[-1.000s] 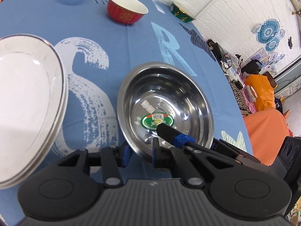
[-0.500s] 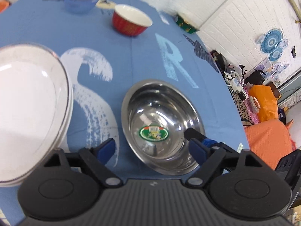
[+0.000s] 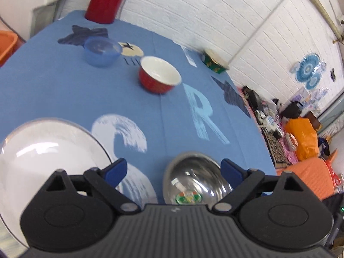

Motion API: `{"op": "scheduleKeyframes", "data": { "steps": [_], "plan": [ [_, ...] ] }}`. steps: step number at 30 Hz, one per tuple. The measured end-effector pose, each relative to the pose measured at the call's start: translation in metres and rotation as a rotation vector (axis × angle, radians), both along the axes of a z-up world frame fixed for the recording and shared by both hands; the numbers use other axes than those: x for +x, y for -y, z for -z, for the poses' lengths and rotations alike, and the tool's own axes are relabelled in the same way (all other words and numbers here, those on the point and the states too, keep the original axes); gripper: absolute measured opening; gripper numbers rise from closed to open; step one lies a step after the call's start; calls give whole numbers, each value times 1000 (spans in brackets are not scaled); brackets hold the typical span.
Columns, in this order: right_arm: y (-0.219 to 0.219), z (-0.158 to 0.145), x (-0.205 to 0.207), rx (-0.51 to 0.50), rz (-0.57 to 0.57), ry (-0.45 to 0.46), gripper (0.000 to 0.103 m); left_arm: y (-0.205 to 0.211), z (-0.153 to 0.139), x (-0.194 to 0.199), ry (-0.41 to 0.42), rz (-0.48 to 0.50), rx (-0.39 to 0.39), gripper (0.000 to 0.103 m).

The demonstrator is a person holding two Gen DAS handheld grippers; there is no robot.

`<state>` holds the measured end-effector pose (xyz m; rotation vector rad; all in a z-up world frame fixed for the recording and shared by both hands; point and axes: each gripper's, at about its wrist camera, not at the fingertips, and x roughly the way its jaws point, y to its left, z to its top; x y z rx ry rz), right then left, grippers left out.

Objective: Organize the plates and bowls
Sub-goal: 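Carry the steel bowl beside the plate stack and open the right tool, then move the right tool to the rim of the red bowl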

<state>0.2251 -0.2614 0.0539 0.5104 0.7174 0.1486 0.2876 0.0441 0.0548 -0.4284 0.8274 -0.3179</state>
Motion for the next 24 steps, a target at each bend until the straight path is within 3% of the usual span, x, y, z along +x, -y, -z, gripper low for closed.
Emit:
{"op": "scheduleKeyframes", "data": {
  "steps": [6,9,15,24],
  "plan": [
    [-7,-17,21,-44,-66,85,49,-12,-5,33,12,-90,95,92],
    [-13,-15,45,-17,-158,51,49,-14,-1,48,-15,-82,101,92],
    [-38,-18,101,-183,-269,-56,49,-9,5,74,-30,-67,142,92],
    [-67,-29,171,-345,-350,-25,49,-8,19,121,-76,-61,159,92]
  ]
}}
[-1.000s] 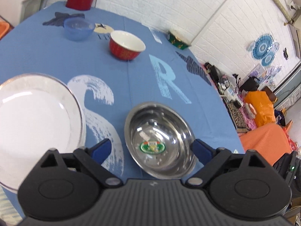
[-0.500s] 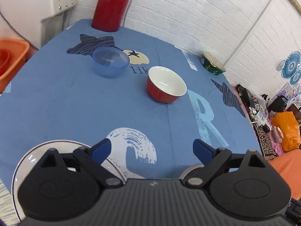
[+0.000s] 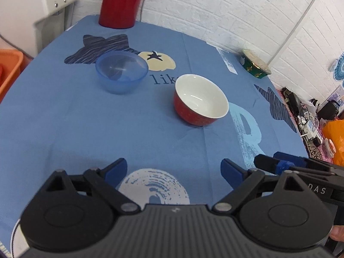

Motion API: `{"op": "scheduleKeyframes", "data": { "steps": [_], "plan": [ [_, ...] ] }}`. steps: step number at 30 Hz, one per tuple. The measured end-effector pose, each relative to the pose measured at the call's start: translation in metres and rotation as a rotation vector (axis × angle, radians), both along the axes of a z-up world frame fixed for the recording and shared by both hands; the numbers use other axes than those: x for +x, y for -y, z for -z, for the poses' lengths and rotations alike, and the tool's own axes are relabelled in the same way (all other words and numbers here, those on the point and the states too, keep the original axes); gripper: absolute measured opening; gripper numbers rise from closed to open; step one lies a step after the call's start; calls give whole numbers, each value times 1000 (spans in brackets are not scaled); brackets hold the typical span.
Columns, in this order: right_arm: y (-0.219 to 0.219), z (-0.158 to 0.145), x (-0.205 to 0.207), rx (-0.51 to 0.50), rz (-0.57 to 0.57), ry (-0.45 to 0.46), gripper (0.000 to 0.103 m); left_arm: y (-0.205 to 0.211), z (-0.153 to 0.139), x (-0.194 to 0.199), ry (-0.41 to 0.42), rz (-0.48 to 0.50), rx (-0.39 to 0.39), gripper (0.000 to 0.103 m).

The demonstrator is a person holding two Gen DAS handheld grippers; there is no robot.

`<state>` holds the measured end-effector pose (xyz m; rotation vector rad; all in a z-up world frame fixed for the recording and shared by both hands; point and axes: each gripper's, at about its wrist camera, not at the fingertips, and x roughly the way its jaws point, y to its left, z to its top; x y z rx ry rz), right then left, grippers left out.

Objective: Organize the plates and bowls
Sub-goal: 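Move the right tool to the rim of the red bowl, then grasp the red bowl rim with the right tool and lift it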

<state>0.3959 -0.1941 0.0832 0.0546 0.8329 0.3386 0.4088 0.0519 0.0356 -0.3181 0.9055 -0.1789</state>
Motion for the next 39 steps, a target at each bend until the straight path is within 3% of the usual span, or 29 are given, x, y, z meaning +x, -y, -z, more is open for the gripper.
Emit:
{"op": "scheduleKeyframes", "data": {
  "steps": [3,7,12,19,23,28,34,36,37,38,39],
  "plan": [
    [-8,-2,27,-18,-14,10,49,-2,5,27,-30,-2,-75,92],
    [-20,3,72,-70,6,-5,48,-10,13,68,-83,-95,-218,92],
    [-24,19,117,-94,42,-42,49,-9,28,105,-138,-186,-267,92],
    [-33,55,152,-106,33,-121,49,-1,50,130,-182,-254,-193,92],
    [-36,64,151,-97,16,-94,51,7,45,131,-132,-243,-87,92],
    [-36,66,151,-98,-8,-58,53,7,48,131,-128,-247,-62,93],
    [-37,63,158,-101,-29,-95,55,6,49,131,-133,-253,-72,92],
    [-35,63,155,-69,-38,-87,47,6,49,131,-134,-254,-70,91],
    [-34,64,153,-52,-44,-81,45,6,48,132,-137,-249,-64,90],
    [-35,63,150,-47,-50,-74,39,8,47,133,-137,-234,-37,79],
    [-38,63,146,-54,-60,-65,34,12,46,134,-128,-212,-7,60]
  ]
}}
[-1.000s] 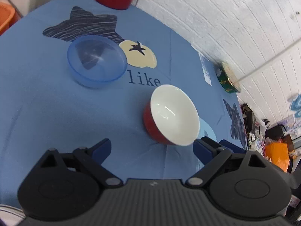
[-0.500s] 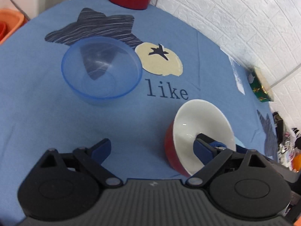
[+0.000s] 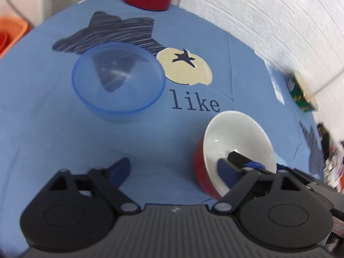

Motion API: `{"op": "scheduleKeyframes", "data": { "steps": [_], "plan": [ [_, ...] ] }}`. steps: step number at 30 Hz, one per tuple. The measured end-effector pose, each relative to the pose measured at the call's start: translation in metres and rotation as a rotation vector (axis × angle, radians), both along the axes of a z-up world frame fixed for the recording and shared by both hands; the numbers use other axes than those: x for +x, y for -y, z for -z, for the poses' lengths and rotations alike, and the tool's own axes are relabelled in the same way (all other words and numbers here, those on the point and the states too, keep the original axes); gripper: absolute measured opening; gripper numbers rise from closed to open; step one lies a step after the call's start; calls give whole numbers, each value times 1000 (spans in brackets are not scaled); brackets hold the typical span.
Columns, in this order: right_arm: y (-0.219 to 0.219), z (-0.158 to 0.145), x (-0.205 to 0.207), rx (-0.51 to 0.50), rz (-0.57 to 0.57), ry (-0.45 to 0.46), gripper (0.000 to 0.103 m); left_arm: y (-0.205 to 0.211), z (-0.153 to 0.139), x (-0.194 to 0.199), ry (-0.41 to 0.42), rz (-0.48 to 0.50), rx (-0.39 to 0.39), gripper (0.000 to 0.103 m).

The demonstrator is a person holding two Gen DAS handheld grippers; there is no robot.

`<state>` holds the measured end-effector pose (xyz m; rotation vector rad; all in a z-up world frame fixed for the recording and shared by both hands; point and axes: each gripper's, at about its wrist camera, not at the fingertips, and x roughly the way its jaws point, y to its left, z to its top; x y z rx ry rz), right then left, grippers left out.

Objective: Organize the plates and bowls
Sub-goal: 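Grasp the red bowl rim with the right tool and lift it, then lower the red bowl into the steel bowl and open the right tool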

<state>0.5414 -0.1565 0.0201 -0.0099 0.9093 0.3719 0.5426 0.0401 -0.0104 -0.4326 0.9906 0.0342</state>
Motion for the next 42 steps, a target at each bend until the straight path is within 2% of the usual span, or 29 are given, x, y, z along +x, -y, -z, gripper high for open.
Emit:
{"op": "scheduleKeyframes", "data": {
  "steps": [1,2,3,5,7,10,14,21,25,33,38,42],
  "plan": [
    [-5,-1,-5,-8,-20,15,33,3,-1,1,6,27,17,54],
    [-9,-3,-10,-19,-33,32,25,4,0,2,7,51,-10,36],
    [-12,-5,-14,-27,-44,42,22,4,1,3,0,73,-49,15],
    [-18,-8,-19,-26,-60,38,19,7,1,2,-12,103,-64,0],
    [-20,-10,-24,-30,-68,33,16,10,-2,-4,0,116,-45,0],
    [-19,-9,-31,-12,-53,-16,17,9,-6,-15,-17,137,-46,0],
    [-17,-19,-58,5,-51,-39,18,12,-19,-42,-23,175,-24,0],
    [-5,-67,-140,-38,-71,39,22,20,-61,-122,13,228,-83,0],
    [6,-81,-186,-76,-57,61,22,33,-72,-166,33,264,-105,0],
    [27,-53,-248,-62,8,-1,23,58,-48,-228,-43,349,-106,0],
    [34,-28,-265,-26,37,-56,24,63,-27,-244,-87,357,-88,0],
    [37,-18,-270,-12,48,-62,25,64,-19,-244,-94,360,-91,0]
  ]
}}
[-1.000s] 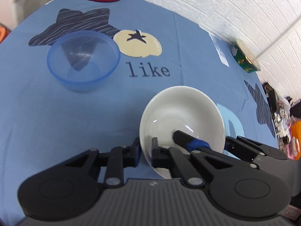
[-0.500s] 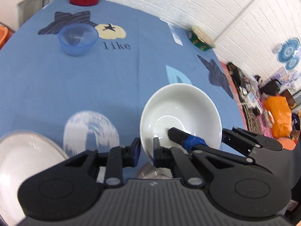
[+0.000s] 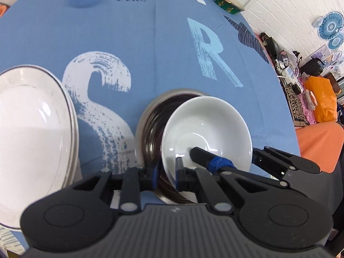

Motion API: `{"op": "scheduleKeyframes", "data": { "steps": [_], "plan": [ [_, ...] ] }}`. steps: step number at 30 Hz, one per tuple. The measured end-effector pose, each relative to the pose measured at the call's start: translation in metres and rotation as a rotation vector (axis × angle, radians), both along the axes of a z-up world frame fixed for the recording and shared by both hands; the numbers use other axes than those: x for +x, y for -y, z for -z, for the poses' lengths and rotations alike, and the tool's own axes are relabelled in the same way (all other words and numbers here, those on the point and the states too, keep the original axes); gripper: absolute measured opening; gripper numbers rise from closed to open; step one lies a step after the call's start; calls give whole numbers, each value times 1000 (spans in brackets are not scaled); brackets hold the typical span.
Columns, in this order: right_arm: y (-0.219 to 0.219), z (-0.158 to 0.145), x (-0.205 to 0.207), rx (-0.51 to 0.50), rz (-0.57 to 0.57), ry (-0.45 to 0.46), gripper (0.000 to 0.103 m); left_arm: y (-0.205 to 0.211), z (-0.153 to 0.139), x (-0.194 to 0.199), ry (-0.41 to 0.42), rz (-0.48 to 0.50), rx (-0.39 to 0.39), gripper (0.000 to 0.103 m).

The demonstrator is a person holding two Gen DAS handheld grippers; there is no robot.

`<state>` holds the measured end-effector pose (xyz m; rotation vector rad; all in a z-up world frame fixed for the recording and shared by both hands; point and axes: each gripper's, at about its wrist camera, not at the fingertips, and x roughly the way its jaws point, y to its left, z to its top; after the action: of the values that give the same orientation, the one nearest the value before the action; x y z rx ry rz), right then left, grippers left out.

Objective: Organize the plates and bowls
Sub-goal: 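Lower the red bowl into the steel bowl and open the right tool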

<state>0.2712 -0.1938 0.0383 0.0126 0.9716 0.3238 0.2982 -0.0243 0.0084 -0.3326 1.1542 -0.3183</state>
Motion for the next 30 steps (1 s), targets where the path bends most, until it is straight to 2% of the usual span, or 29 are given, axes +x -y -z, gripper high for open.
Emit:
{"op": "scheduleKeyframes", "data": {
  "steps": [4,6,7,8,9,10,15,18,21,25,27,30],
  "plan": [
    [3,3,1,38,16,-19,25,1,-1,4,12,0,16,1],
    [2,2,0,34,12,-16,25,-2,-1,7,8,9,-21,39],
    [3,1,-1,39,16,-18,23,-4,-2,8,14,7,-45,44],
    [3,0,-2,45,21,-19,24,-5,-3,8,24,9,-57,56],
    [3,-1,-3,48,22,-21,25,-7,-6,8,37,15,-82,73],
    [3,-3,-4,50,22,-12,26,-8,-8,7,42,24,-109,79],
    [7,-19,-9,47,47,55,28,-8,-24,3,107,42,-101,87],
    [15,-28,-11,70,70,90,29,-14,-31,0,122,34,-134,100],
    [23,-32,-12,95,90,103,30,-22,-43,-7,172,30,-139,100],
    [32,-29,-11,177,111,71,31,-37,-53,-8,212,16,-123,100],
    [36,-27,-10,203,122,54,31,-50,-56,-6,238,-7,-98,100],
    [38,-26,-7,234,146,36,32,-69,-58,1,275,-72,-16,100]
  ]
}}
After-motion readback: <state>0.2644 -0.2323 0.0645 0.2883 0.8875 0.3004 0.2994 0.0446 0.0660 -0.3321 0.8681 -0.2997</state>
